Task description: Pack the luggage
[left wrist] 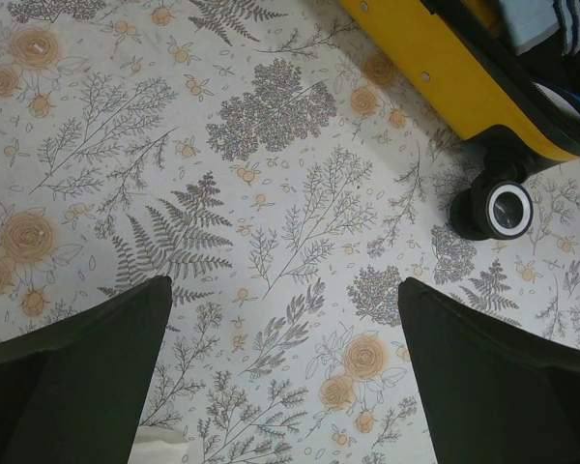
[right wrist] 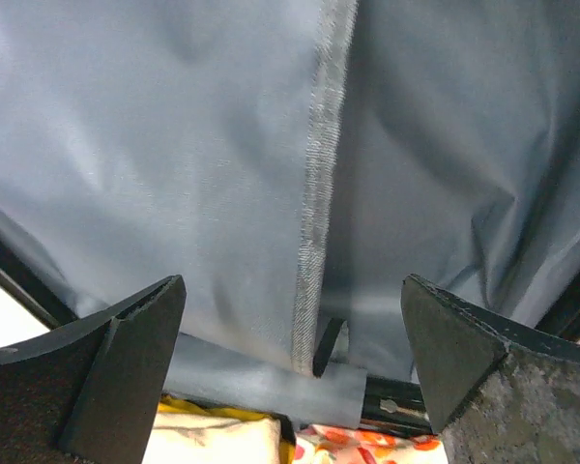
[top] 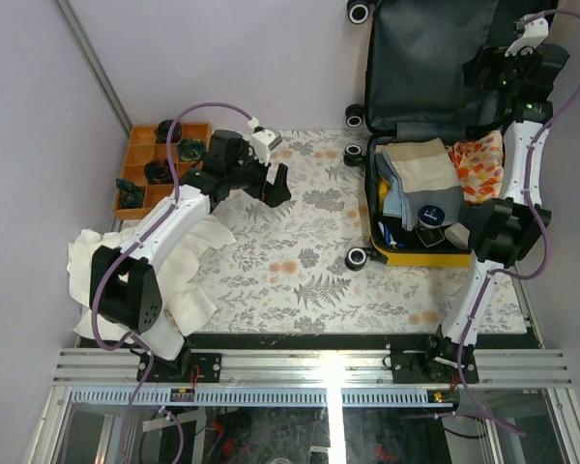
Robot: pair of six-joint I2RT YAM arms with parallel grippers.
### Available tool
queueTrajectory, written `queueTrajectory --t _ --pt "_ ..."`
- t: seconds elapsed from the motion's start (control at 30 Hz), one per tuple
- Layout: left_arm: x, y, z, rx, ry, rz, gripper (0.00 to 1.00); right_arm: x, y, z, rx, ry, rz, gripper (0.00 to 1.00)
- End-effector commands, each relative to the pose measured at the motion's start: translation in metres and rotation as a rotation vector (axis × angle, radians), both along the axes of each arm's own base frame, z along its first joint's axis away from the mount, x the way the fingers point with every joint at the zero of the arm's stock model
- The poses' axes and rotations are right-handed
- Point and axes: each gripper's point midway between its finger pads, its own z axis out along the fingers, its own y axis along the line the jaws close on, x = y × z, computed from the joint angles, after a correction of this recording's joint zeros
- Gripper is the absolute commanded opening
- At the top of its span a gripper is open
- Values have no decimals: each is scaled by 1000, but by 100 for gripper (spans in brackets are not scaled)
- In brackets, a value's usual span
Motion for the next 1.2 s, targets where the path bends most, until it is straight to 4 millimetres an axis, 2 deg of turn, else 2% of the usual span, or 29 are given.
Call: queueTrajectory --t 0.0,0.2,0.3,0.37,0.43,0.57,0.67,0.7,0.77,0.87,0.9,0.93,1.07,1.17 --pt "15 2 9 -14 -36 16 100 8 13 39 91 -162 66 100" --pt "23 -2 11 -16 -35 16 100 24 17 20 178 -153 107 99" --pt "33 -1 16 -26 -46 34 100 12 28 24 155 -145 160 100" --pt "39 -4 21 -36 -61 36 100 0 27 29 104 -149 140 99" --pt "46 -9 25 -59 -76 27 100 -15 24 26 66 -125 129 98" --pt "58 -45 35 -92 -127 -3 100 -52 24 -4 10 31 145 97" --pt "73 -90 42 -89 -178 40 100 -81 8 -27 -21 129 100 97" --pt "79 -106 44 -108 -188 62 100 -91 3 -28 -32 145 79 97" --pt "85 -141 44 -169 -180 93 100 -105 -10 -41 -43 192 33 98" --pt "100 -179 28 -187 -161 191 100 -122 -18 -45 -51 225 0 98" --pt "108 -188 8 -164 -157 229 100 -127 -19 -46 -58 236 -6 97" --pt "114 -194 -2 -156 -166 260 100 -133 -20 -47 -68 244 -15 97" --pt "142 -202 -45 -87 -211 374 100 -151 -21 -54 -102 282 -38 97" --pt "159 -201 -58 -44 -263 449 100 -159 -22 -66 -107 317 -44 98"
